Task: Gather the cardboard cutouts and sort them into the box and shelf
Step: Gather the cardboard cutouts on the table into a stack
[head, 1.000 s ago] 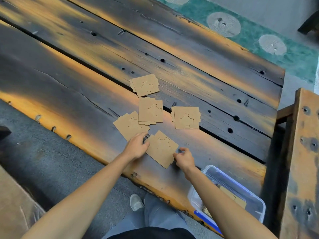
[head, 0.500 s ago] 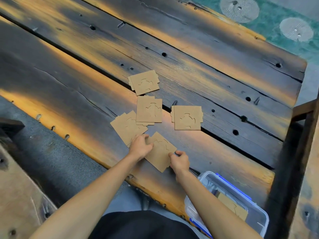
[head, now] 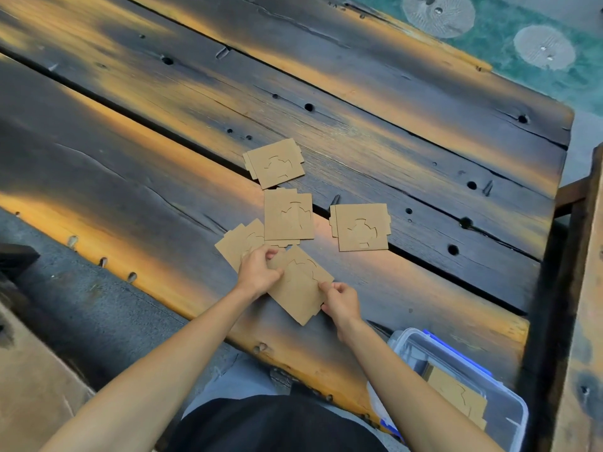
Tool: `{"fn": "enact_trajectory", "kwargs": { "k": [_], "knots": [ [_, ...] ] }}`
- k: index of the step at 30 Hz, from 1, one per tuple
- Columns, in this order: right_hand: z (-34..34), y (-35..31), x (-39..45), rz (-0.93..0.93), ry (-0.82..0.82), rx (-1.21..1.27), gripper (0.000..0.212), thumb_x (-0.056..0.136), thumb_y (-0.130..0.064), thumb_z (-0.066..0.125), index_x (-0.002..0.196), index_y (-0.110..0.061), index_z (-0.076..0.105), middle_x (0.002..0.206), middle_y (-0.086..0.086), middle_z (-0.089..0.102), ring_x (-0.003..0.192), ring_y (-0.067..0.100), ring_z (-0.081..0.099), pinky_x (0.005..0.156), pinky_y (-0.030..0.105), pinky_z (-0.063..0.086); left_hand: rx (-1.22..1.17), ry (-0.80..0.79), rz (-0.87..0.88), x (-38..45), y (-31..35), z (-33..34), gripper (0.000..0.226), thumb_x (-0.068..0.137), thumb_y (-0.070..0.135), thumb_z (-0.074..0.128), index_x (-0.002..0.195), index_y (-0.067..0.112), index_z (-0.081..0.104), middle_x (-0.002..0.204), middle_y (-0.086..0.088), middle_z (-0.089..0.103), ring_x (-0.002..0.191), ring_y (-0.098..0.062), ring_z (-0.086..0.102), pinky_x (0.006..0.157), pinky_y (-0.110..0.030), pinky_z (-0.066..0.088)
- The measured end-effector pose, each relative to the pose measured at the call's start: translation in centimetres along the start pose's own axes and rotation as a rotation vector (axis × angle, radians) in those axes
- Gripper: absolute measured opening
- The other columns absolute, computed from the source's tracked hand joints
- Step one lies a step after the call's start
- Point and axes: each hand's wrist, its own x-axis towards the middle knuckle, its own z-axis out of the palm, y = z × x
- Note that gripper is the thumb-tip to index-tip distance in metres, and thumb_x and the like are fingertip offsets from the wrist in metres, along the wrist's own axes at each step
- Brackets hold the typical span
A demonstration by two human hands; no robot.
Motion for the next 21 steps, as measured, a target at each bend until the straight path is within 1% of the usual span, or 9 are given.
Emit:
{"fn": "enact_trajectory", "kwargs": {
  "k": [3, 5, 7, 8, 11, 14, 16, 18, 21],
  "knots": [
    [2.5, -0.9, -0.5, -0.001, 0.005, -0.034, 0.024, 0.091, -0.028, 0.065, 0.078, -0.018, 0.048, 0.085, 0.003, 0.063, 0.076, 0.018, 0.059, 0.092, 0.045, 0.055, 0.081, 0.008, 0.02, 1.3, -0.8, -1.6, 0.051, 0.079, 0.019, 0.068, 0.13, 0.018, 0.061, 0.126, -0.005, 0.06, 0.126, -0.027, 0.04, 0.104, -0.029, 0.035],
    [4.1, -1.5, -0.9, -0.014, 0.022, -0.096, 0.025, 0.091, -0.025, 0.064, 0.076, -0.019, 0.045, 0.082, 0.002, 0.058, 0.077, 0.02, 0.055, 0.082, 0.042, 0.053, 0.102, 0.007, 0.025, 2.1, -1.3, -2.8, 0.052, 0.079, 0.018, 0.068, 0.131, 0.019, 0.06, 0.13, -0.007, 0.058, 0.13, -0.028, 0.038, 0.108, -0.031, 0.033],
    [5.8, -2.2, -1.1, -0.046, 0.052, -0.188, 0.021, 0.09, -0.023, 0.062, 0.077, -0.018, 0.046, 0.079, 0.001, 0.055, 0.076, 0.019, 0.051, 0.07, 0.035, 0.045, 0.116, -0.001, 0.034, 3.1, -1.9, -4.3, 0.052, 0.079, 0.017, 0.068, 0.13, 0.019, 0.06, 0.132, -0.009, 0.054, 0.132, -0.029, 0.037, 0.11, -0.033, 0.032],
    [6.6, -2.6, -1.3, -0.057, 0.062, -0.221, 0.018, 0.09, -0.021, 0.061, 0.078, -0.017, 0.047, 0.08, 0.001, 0.056, 0.077, 0.019, 0.051, 0.069, 0.033, 0.043, 0.127, -0.002, 0.039, 3.6, -2.1, -4.9, 0.052, 0.079, 0.016, 0.068, 0.13, 0.019, 0.059, 0.132, -0.011, 0.052, 0.132, -0.029, 0.037, 0.109, -0.032, 0.031],
    [9.0, -3.8, -1.5, -0.078, 0.103, -0.274, 0.011, 0.089, -0.019, 0.06, 0.082, -0.016, 0.052, 0.085, 0.001, 0.06, 0.082, 0.021, 0.054, 0.072, 0.033, 0.044, 0.157, -0.003, 0.056, 5.2, -2.8, -6.9, 0.053, 0.08, 0.016, 0.068, 0.131, 0.017, 0.059, 0.131, -0.011, 0.049, 0.13, -0.028, 0.037, 0.105, -0.027, 0.029],
    [10.8, -4.9, -1.6, -0.077, 0.14, -0.273, 0.008, 0.089, -0.017, 0.057, 0.082, -0.014, 0.056, 0.084, 0.004, 0.062, 0.086, 0.025, 0.056, 0.076, 0.034, 0.045, 0.17, -0.026, 0.043, 6.3, -3.2, -8.3, 0.053, 0.079, 0.016, 0.068, 0.131, 0.018, 0.059, 0.131, -0.011, 0.049, 0.129, -0.029, 0.037, 0.103, -0.031, 0.033],
    [11.8, -5.3, -1.6, -0.069, 0.177, -0.239, 0.011, 0.089, -0.016, 0.056, 0.087, -0.008, 0.062, 0.089, 0.007, 0.067, 0.091, 0.027, 0.061, 0.079, 0.035, 0.048, 0.186, -0.06, 0.043, 7.0, -3.4, -9.1, 0.053, 0.079, 0.017, 0.069, 0.131, 0.019, 0.058, 0.132, -0.011, 0.05, 0.129, -0.029, 0.04, 0.104, -0.034, 0.036],
    [12.7, -5.6, -1.8, -0.055, 0.208, -0.191, 0.016, 0.09, -0.017, 0.055, 0.095, -0.007, 0.066, 0.096, 0.008, 0.072, 0.097, 0.028, 0.063, 0.085, 0.037, 0.051, 0.196, -0.097, 0.054, 7.3, -3.5, -9.6, 0.052, 0.079, 0.018, 0.069, 0.13, 0.017, 0.059, 0.131, -0.012, 0.054, 0.128, -0.029, 0.044, 0.103, -0.036, 0.039],
    [13.6, -5.9, -1.8, -0.04, 0.244, -0.155, 0.011, 0.092, -0.018, 0.056, 0.092, -0.013, 0.065, 0.094, 0.006, 0.071, 0.099, 0.029, 0.064, 0.093, 0.042, 0.054, 0.204, -0.123, 0.094, 7.6, -3.3, -10.3, 0.047, 0.077, 0.015, 0.069, 0.123, 0.015, 0.064, 0.122, -0.009, 0.067, 0.117, -0.027, 0.057, 0.096, -0.035, 0.048]
  ]
}}
